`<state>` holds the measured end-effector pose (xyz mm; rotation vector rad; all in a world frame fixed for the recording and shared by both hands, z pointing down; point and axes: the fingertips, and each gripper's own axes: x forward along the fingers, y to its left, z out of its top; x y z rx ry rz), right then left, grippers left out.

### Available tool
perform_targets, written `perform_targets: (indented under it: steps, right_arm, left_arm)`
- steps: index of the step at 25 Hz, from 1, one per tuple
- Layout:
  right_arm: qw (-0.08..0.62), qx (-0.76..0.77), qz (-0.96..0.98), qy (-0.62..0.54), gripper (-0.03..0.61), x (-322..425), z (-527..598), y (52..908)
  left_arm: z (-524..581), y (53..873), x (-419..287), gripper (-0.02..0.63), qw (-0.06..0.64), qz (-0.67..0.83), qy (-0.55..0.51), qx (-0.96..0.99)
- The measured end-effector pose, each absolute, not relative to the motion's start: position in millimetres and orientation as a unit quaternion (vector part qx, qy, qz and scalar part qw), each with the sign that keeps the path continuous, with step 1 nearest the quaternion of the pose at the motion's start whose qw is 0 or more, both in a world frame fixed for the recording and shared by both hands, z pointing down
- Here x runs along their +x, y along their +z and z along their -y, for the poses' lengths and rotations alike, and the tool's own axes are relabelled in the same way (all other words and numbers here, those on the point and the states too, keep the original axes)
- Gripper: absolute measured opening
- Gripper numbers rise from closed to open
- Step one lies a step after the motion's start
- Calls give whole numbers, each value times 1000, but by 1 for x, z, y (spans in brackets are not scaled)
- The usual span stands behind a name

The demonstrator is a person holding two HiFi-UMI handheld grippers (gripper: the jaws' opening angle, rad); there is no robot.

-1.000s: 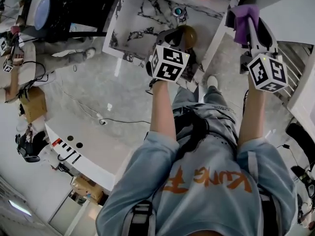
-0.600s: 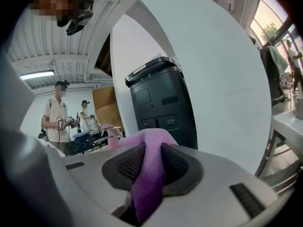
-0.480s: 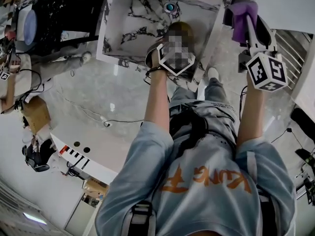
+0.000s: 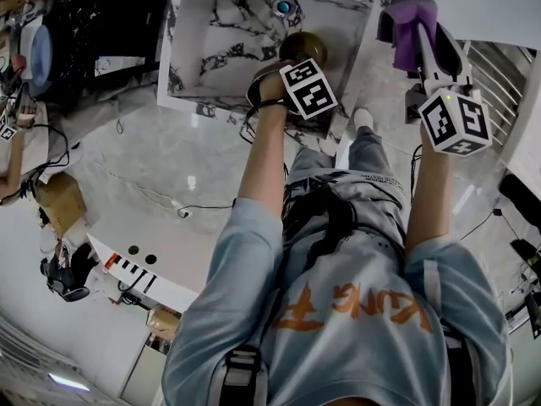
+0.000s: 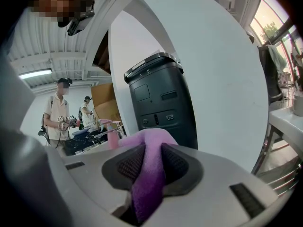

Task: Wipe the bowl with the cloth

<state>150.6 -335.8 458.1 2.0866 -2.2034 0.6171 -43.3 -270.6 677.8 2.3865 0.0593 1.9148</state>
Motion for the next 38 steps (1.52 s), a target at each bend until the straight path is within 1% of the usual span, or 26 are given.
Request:
perform_targets:
  steps: [4, 9, 10, 12, 17, 23, 34, 38]
  right_arm:
    - [25, 672, 712, 201, 112, 149, 334, 461]
    - [32, 667, 717, 201, 112, 145, 334, 463]
    - [34, 666, 718, 201, 112, 145, 334, 463]
    - [34, 664, 720, 201, 112, 144, 333, 462]
    - [34, 658, 725, 199, 112, 144, 331, 458]
    - [33, 660, 723, 202, 112, 149, 325, 461]
    - [24, 664, 719, 206, 112, 154, 321, 461]
    - [21, 666, 716, 208, 112, 155, 320, 461]
  left_arm:
    - [270, 693, -47, 115, 27, -25, 644, 764]
    - [271, 703, -49, 84, 38, -23, 655, 754]
    - [271, 705, -48, 69, 38, -24, 657, 753]
    - [270, 706, -47, 67, 38, -27, 659, 751]
    - [265, 709, -49, 67, 29, -36, 668, 743]
    - [266, 712, -51, 67, 1, -34, 676, 736]
    - [261, 709, -57, 69, -4, -44, 680, 732]
    - [260, 710, -60, 94, -9, -49, 683, 729]
